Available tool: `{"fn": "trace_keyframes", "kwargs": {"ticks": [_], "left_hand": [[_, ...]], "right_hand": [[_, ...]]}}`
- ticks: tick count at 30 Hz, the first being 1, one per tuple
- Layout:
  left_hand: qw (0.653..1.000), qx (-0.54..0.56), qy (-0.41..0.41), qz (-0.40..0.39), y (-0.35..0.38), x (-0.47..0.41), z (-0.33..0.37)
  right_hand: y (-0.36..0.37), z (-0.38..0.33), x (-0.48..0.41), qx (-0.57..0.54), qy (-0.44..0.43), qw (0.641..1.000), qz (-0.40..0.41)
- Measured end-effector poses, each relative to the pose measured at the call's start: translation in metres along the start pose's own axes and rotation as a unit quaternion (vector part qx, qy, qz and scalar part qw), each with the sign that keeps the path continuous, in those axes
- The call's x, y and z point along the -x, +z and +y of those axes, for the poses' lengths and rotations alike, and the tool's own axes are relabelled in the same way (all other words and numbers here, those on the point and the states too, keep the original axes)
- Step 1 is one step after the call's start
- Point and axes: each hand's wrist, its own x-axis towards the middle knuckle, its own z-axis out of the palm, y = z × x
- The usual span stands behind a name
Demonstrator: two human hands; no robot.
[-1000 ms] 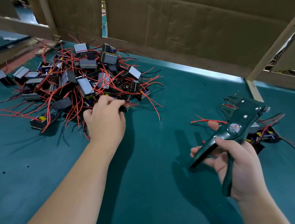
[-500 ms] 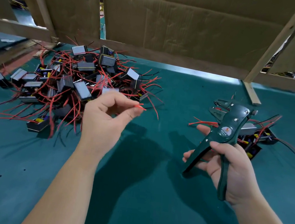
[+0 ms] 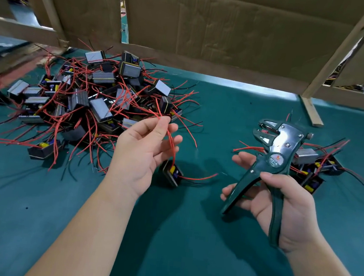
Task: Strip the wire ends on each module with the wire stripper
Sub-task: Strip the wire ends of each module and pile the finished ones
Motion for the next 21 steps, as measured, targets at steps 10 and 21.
{"fn": "trace_keyframes", "kwargs": {"ticks": [10, 21], "left_hand": [[0.998, 0.054, -0.021, -0.027, -0.003, -0.007, -0.001], [0.984, 0.168, -0.034, -0.042, -0.007, -0.011, -0.002]], "right_hand": [[-0.001, -0.002, -0.001, -0.036, 0.014, 0.999, -0.019], [-0.006, -0.011, 0.0, -0.055, -0.014, 0.998, -0.004]]}}
